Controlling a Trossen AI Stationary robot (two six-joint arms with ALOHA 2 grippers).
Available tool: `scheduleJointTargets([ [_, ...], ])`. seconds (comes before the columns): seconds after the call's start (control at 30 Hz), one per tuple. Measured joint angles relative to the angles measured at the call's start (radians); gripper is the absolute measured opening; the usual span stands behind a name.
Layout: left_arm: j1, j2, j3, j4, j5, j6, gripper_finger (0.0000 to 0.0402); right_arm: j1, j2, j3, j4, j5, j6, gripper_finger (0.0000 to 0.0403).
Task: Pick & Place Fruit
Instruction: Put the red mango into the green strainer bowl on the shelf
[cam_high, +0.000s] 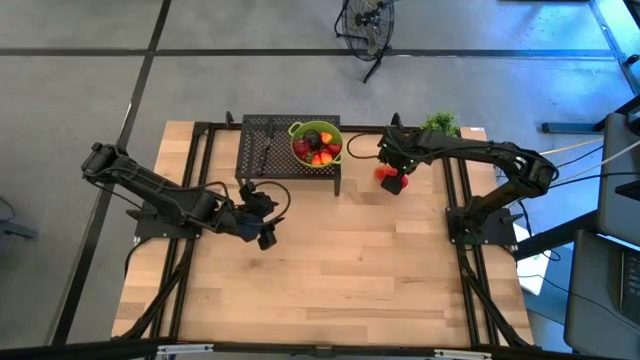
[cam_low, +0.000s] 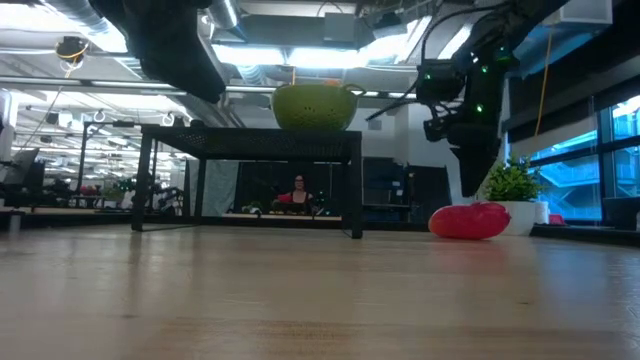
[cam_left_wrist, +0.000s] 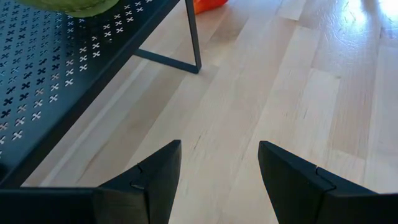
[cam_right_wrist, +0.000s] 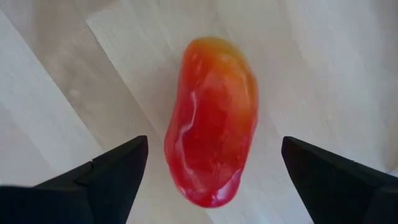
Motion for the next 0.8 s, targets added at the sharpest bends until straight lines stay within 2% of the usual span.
scheduleJointTargets([
  [0.27, 0.004, 0.000, 0.000, 0.000, -0.007, 0.002, 0.0210, 0.000, 0.000, -0.110, 0.084, 0.010, -0.026, 0.0384],
  [0.47, 0.023, 0.000, 0.000, 0.000, -0.019, 0.002, 0.0210, -0.003, 0.000, -0.139, 0.186, 0.020, -0.023, 0.0396],
  [0.8, 0.023, 0.000, 0.000, 0.000, -0.018, 0.002, 0.0210, -0.003, 0.000, -0.142, 0.221, 0.022, -0.003, 0.0399],
])
